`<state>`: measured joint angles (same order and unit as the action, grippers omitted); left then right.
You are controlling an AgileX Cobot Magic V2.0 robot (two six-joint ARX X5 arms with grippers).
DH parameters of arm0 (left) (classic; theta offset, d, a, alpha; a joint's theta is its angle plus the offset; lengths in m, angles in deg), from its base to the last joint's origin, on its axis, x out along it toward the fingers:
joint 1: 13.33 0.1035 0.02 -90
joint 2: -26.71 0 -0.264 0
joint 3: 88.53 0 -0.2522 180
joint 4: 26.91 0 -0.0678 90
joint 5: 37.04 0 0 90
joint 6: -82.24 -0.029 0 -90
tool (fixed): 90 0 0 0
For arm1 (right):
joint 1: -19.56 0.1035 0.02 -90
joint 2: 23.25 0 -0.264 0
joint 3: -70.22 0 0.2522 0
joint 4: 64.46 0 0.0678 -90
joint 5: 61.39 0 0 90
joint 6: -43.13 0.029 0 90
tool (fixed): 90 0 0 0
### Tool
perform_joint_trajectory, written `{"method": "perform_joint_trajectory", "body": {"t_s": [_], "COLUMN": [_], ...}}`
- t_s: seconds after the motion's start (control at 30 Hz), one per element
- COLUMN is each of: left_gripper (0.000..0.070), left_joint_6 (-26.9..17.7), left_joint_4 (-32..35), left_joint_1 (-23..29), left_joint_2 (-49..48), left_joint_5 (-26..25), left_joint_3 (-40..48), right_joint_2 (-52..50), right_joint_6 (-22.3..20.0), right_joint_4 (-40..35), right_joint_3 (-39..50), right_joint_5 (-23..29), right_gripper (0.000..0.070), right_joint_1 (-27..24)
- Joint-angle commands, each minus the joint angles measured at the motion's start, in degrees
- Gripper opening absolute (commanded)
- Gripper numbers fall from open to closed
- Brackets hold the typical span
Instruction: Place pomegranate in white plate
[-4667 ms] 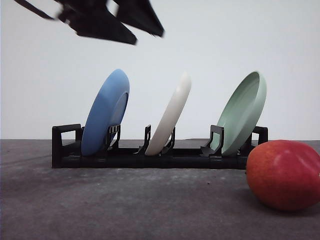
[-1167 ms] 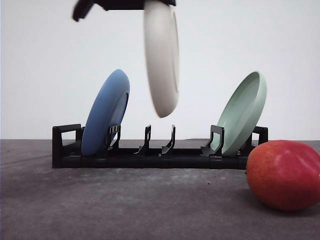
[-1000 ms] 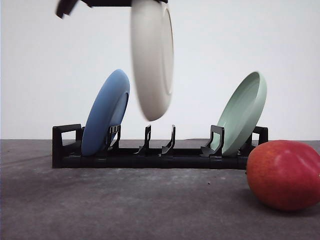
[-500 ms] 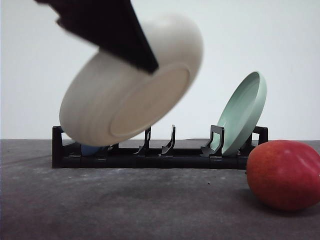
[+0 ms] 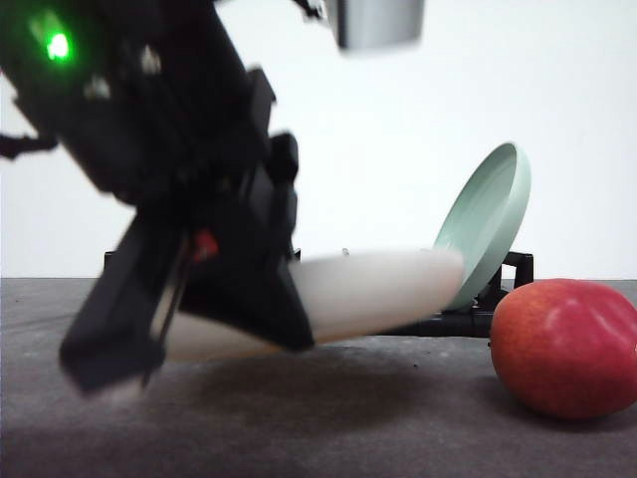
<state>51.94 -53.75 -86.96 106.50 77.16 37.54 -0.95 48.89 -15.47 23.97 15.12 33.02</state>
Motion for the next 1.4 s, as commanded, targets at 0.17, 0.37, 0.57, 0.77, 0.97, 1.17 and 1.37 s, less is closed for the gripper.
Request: {"method": "perform_joint_trajectory", "body": {"t_s": [0.17,0.37,0.57,0.77,0.97,1.17,1.37], "left_gripper": [0.0035,0.0127,0.0180,0.0244,0.0391,0.0395,0.0395], "left_joint_6": [-0.96,-0.38,2.97,5.23,11.71,20.04,29.22], "left_joint_4": [0.87,0.95,1.09,-0.09,-5.35,-10.33,-13.15], "left_joint_1": [-0.76,-0.76,-0.74,-0.63,0.15,3.80,12.61], "left_joint_2": [3.22,3.27,3.25,2.93,1.15,-3.51,-10.31], "left_joint_5": [0.42,0.41,0.12,-0.95,-7.84,-15.80,-29.55], "left_joint_3": [-0.50,-0.52,-0.68,-0.74,-2.59,-4.61,-4.63], "right_joint_2": [0.04,0.04,0.04,0.04,0.04,0.04,0.04], "right_joint_6": [-0.17,-0.17,-0.17,-0.20,-0.20,-0.17,-0.17], "right_joint_4": [-0.48,-0.48,-0.48,-0.48,-0.48,-0.48,-0.48], "right_joint_3": [-0.96,-0.96,-0.96,-0.96,-0.96,-0.96,-0.96], "right_joint_5": [-0.02,0.00,0.00,0.02,0.05,0.07,0.20], "right_gripper": [0.0342,0.0342,0.0342,0.0342,0.0342,0.0342,0.0342], "right_joint_1": [0.20,0.20,0.20,0.20,0.19,0.17,0.17]}}
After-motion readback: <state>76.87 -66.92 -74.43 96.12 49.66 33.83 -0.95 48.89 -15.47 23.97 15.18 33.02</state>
